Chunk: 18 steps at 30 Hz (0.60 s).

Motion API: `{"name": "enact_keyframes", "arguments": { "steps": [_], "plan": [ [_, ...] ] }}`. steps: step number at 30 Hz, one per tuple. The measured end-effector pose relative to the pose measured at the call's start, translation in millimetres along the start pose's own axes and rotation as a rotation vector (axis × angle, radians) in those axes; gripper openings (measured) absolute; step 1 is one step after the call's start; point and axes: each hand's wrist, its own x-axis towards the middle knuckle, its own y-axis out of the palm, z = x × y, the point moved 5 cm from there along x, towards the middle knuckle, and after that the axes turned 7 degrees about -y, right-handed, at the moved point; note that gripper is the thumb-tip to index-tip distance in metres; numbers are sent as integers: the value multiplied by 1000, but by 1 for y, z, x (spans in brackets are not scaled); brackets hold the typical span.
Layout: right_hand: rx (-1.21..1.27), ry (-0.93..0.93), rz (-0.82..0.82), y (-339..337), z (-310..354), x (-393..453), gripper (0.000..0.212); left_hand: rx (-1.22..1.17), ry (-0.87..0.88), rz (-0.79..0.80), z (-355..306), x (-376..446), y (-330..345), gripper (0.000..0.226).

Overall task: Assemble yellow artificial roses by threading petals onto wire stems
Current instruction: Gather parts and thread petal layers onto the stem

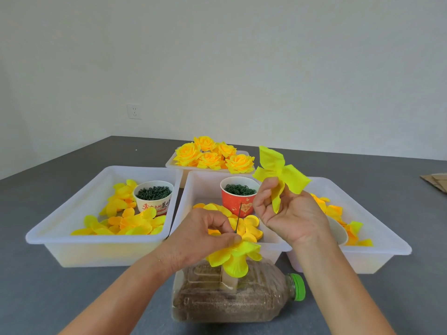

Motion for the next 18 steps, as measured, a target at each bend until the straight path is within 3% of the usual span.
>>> {"name": "enact_keyframes", "arguments": {
  "steps": [3,8,13,15,18],
  "plan": [
    [22,6,-3,-1,-1,0,23,-12,-1,2,1,0,0,15],
    [-65,-2,-35,-5,-3,1,12,-12,14,6,1,0,0,14],
    [-531,-103,-36,-9,-3,0,19,-9,28,8,1,0,0,13],
    [-748,-182,3,-8,-1,-3,15,-18,30,10,3,1,0,13],
    [-947,-244,79,-5,-3,-5,26,-36,-5,15,7,2,1,8]
  ]
}}
